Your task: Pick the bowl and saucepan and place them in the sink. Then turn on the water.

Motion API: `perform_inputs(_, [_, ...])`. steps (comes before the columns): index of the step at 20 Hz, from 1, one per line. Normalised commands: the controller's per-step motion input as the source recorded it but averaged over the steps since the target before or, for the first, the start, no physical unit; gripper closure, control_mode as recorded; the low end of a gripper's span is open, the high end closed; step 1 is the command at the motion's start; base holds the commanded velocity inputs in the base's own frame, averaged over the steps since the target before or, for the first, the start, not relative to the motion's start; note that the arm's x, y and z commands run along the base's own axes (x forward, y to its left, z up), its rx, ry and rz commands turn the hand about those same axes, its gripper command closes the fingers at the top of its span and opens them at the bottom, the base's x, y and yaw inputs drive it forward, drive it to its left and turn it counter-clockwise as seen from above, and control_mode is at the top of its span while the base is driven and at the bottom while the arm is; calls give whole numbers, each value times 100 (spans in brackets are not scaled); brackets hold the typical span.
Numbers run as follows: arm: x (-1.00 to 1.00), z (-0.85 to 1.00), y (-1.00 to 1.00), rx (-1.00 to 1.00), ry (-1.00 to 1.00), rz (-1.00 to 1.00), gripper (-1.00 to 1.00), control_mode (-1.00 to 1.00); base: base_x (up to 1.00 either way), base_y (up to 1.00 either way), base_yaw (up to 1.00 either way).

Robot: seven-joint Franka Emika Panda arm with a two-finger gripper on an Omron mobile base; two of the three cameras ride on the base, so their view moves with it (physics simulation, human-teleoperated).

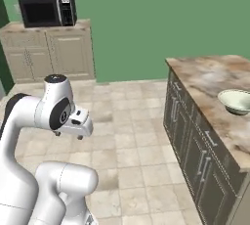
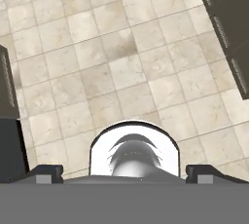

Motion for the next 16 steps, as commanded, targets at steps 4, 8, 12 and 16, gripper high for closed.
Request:
perform_inputs(4, [0,0,0,0,0,0,-100,100,38,68,-51])
perform_inputs(8, [0,0,0,0,0,0,-100,100,46,69,-51])
perform_inputs(12, [0,0,0,0,0,0,-100,100,56,65,-50])
perform_inputs(16, [0,0,0,0,0,0,-100,100,62,61,-50])
